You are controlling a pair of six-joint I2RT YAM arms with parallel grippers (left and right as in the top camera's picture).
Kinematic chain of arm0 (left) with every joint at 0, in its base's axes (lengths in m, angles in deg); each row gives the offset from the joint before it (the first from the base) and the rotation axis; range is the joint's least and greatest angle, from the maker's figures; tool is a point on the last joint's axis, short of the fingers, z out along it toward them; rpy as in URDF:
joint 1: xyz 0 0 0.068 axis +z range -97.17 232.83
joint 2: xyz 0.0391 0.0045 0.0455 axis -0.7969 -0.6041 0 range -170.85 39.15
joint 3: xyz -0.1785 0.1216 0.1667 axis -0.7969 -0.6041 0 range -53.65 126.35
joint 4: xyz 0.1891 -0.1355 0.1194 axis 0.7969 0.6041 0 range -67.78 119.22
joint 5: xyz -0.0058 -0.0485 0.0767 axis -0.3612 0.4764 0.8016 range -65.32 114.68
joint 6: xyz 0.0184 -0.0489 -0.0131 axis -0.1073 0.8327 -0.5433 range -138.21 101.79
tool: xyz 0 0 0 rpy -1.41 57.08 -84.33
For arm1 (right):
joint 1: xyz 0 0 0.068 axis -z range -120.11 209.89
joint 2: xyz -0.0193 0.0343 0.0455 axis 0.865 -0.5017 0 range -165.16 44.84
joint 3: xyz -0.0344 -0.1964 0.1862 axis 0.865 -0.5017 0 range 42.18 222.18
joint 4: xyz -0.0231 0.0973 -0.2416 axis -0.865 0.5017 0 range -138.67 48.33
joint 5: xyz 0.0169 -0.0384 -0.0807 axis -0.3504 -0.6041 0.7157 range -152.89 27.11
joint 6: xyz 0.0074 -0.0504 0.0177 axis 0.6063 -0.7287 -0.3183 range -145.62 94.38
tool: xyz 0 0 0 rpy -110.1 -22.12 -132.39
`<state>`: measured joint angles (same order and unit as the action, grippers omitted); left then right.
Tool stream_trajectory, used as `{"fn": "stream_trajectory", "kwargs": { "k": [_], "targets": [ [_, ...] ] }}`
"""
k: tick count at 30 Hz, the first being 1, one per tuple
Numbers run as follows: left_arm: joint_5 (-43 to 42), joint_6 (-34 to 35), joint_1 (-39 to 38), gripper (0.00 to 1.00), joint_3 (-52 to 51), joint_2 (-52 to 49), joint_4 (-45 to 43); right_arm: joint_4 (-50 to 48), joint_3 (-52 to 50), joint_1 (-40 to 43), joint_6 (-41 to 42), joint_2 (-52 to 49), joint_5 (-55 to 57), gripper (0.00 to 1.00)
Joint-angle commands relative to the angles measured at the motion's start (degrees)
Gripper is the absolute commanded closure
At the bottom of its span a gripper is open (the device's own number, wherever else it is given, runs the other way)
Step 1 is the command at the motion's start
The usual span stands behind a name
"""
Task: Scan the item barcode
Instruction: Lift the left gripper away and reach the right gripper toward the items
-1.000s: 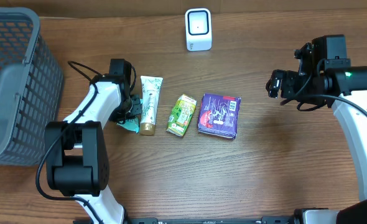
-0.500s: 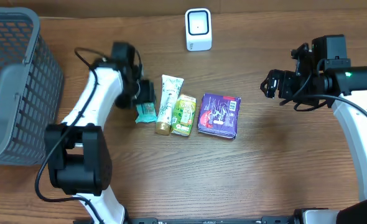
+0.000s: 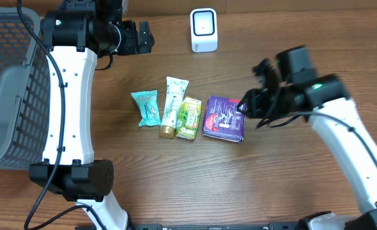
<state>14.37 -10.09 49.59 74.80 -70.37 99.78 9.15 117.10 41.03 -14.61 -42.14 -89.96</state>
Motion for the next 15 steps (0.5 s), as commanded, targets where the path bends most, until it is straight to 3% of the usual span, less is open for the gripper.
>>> {"fn": "stream_trajectory", "kwargs": {
  "k": [1, 3, 9, 12, 15],
  "targets": [
    [-1.38, -0.81, 0.09, 0.00, 0.66, 0.15, 1.18, -7.04, -4.50, -7.76, 9.31, -0.59, 1.49, 0.65],
    [-1.36, -0.83, 0.07, 0.00, 0.66, 0.13, 1.75, -11.61, -5.84, -10.88, 13.99, -1.95, 3.54, 0.58],
    [-1.33, -0.83, 0.07, 0.00, 0.66, 0.13, 1.73, -23.26, -6.34, -19.15, 20.44, -10.27, 10.12, 0.59],
    [-1.31, -0.83, 0.07, 0.00, 0.66, 0.13, 1.73, -27.15, -6.34, -21.55, 25.46, -15.96, 12.52, 0.67],
    [-1.31, -0.83, 0.07, 0.00, 0.66, 0.13, 1.73, -27.10, -6.34, -21.64, 26.36, -17.14, 13.44, 0.68]
  ]
}}
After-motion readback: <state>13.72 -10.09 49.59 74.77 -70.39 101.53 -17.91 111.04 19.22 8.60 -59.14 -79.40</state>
